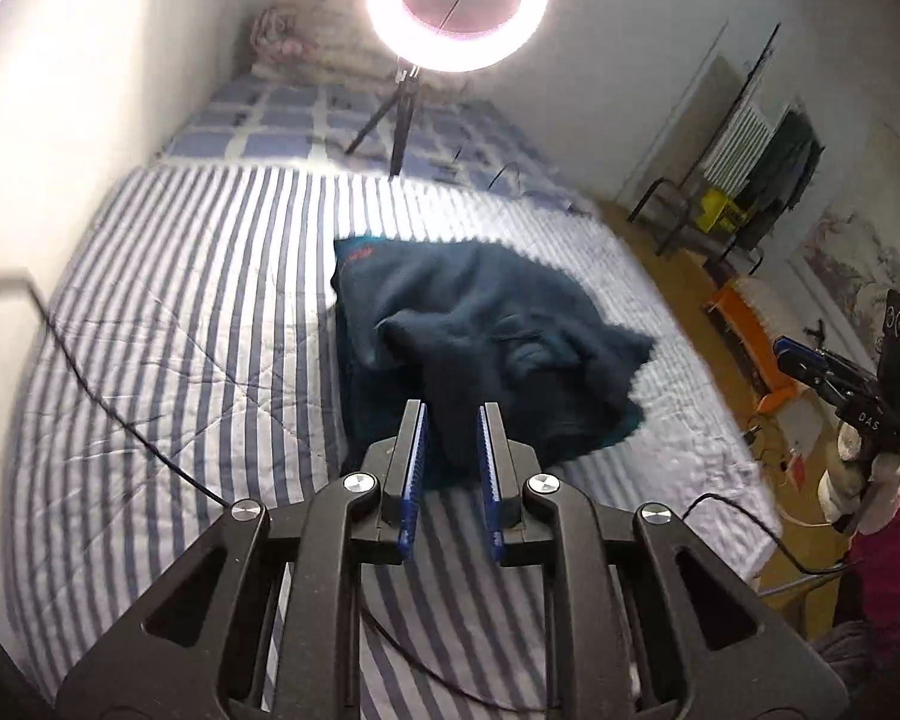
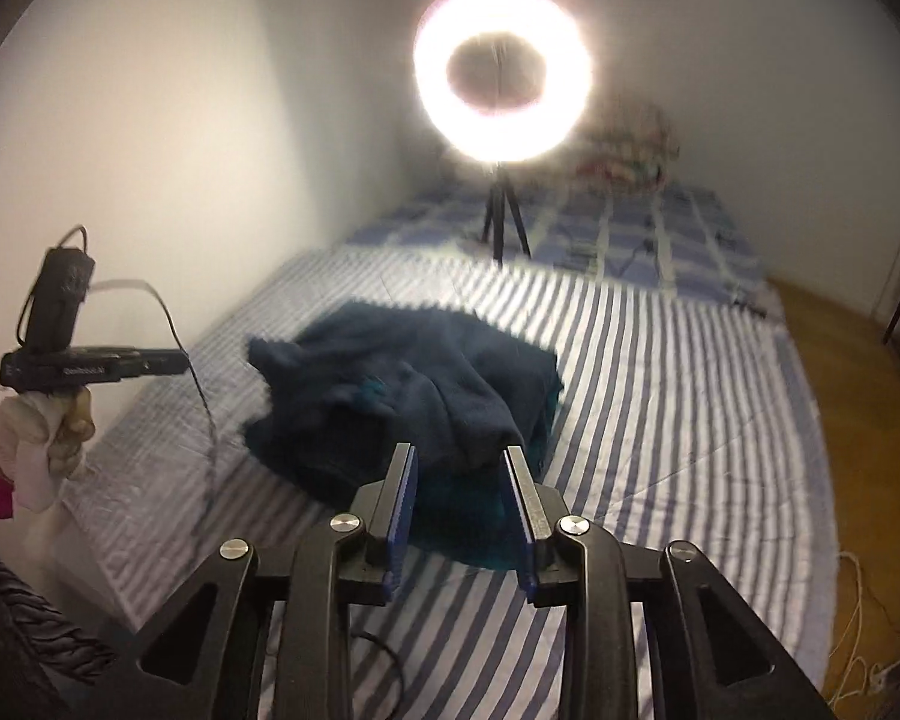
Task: Fold large clothes
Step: 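Lower the folded jacket onto the bed and open both tools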
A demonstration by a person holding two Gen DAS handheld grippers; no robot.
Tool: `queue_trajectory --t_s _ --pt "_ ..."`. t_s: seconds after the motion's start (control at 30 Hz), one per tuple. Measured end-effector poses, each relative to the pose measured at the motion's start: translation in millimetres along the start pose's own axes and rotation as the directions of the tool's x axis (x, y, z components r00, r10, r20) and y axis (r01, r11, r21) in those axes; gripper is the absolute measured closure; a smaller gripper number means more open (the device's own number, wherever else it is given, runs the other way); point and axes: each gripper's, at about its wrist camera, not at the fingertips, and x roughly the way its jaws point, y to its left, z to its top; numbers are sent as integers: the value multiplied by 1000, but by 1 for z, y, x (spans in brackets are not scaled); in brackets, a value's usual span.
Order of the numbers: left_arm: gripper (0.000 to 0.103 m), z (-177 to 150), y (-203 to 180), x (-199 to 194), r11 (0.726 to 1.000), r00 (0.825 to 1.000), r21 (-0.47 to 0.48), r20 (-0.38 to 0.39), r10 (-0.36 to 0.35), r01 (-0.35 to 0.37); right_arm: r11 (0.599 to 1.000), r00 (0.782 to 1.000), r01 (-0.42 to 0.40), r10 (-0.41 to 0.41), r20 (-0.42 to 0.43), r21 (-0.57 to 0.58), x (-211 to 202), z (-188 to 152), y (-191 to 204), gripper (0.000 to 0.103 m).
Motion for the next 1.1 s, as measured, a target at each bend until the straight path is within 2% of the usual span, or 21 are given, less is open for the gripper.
queue_trajectory --t_s 0.03,0.13,0.27,0.3,0.37,0.4,0.43,0.5,0.57,0.7,0.8,0.87,0.9,1.0,1.1 --pt "89 0 -6 -17 1000 1000 5 16 -7 7 1000 1000 2 -1 19 -6 -16 2 5 72" --pt "88 0 -22 -65 999 998 8 54 -33 33 1000 996 10 -8 87 -24 -70 10 23 59" --pt "87 6 -42 -131 998 991 17 112 -66 65 999 984 19 -10 179 -50 -136 24 47 58" --pt "82 8 -47 -148 997 988 20 130 -79 77 998 980 20 -8 201 -56 -150 29 53 54" --pt "70 13 -53 -175 995 982 22 162 -97 94 996 966 32 -11 260 -79 -183 37 67 26" --pt "62 17 -57 -190 994 978 25 180 -106 103 995 957 42 -15 289 -89 -197 40 73 22" --pt "60 21 -61 -208 993 973 28 199 -118 115 994 947 51 -16 320 -101 -211 44 79 17" --pt "60 28 -67 -229 991 966 33 218 -135 132 991 933 56 -9 358 -120 -234 53 90 17" --pt "59 39 -69 -250 989 961 25 232 -150 149 991 926 48 3 378 -127 -248 60 97 12" --pt "57 61 -64 -277 984 954 -18 249 -169 179 995 913 22 20 408 -99 -267 78 94 11" --pt "57 76 -61 -292 987 953 -21 263 -151 162 999 901 -4 27 433 -54 -281 96 81 11" --pt "44 81 -58 -293 989 953 -24 272 -133 144 1000 894 -14 24 447 -27 -288 105 72 10" --pt "33 81 -55 -289 988 954 -34 269 -135 149 1000 893 -11 16 449 -14 -288 109 67 9" --pt "32 74 -40 -256 981 961 -85 232 -152 175 999 909 -37 20 415 33 -265 109 51 7" --pt "32 60 -14 -199 953 966 -205 175 -190 224 991 939 -71 29 342 110 -217 96 33 7"
